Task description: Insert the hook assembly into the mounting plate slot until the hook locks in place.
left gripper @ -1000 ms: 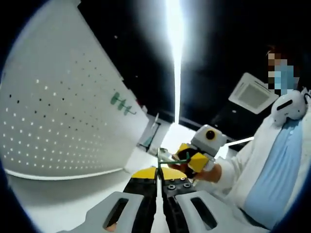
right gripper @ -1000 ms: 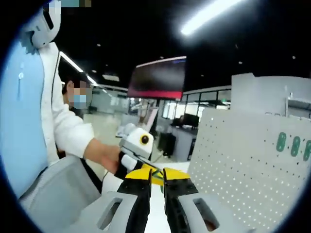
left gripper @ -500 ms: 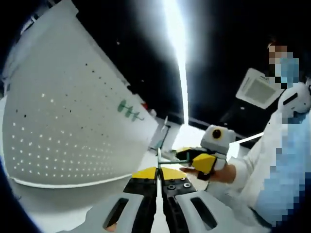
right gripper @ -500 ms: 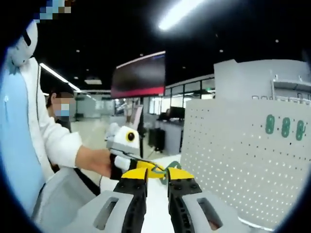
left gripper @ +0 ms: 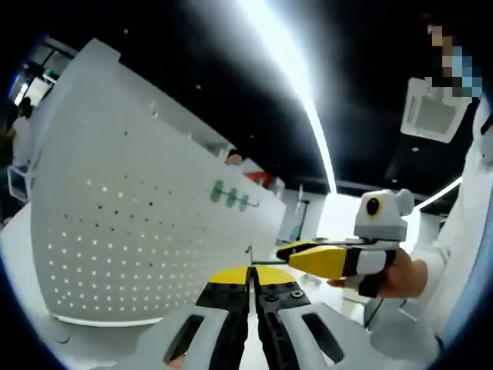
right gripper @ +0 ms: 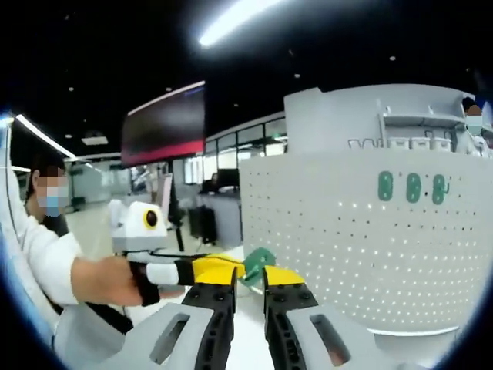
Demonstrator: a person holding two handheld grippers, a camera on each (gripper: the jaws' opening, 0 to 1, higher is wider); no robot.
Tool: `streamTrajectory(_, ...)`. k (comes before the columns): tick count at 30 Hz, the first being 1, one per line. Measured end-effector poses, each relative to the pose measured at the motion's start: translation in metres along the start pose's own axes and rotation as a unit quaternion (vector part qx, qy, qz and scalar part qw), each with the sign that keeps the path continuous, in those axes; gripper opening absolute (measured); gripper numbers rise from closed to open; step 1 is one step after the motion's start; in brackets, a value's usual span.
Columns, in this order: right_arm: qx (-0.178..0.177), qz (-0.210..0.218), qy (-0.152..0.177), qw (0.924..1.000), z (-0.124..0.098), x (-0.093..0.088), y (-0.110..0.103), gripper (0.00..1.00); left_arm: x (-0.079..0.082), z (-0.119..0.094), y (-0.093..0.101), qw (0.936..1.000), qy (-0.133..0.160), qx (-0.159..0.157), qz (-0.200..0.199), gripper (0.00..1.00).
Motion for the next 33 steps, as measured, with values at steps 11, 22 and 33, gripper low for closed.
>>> streamTrajectory(11, -0.009, 0.096, 0.001, 0.9953, 0.0, 0.0, 0.014, 0.06, 0.003, 0.007, 0.0, 0.9997, 0.012, 0.02, -0.002, 0.01)
streamTrajectory(22, -0.008, 0.108, 0.0, 0.9941, 0.006, -0.001, 0.013, 0.03, 0.004, 0.007, 0.0, 0.9994, 0.013, 0.029, 0.013, 0.01)
streamTrajectory(33, -0.006, 0.126, 0.002, 0.992, 0.009, -0.001, 0.015, 0.02, 0.006, 0.008, 0.003, 0.9982, 0.02, 0.039, 0.041, 0.01)
Point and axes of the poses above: the point that each gripper's makers call its tool centre point, and the gripper's own axes: z roughly forward along the fingers, y roughly to its right, x roughly out of its top, the point moved 1 cm from there along -z, roughly backward along the fingers, and after that the axes turned 9 degrees about -y, right-handed, at the moved point
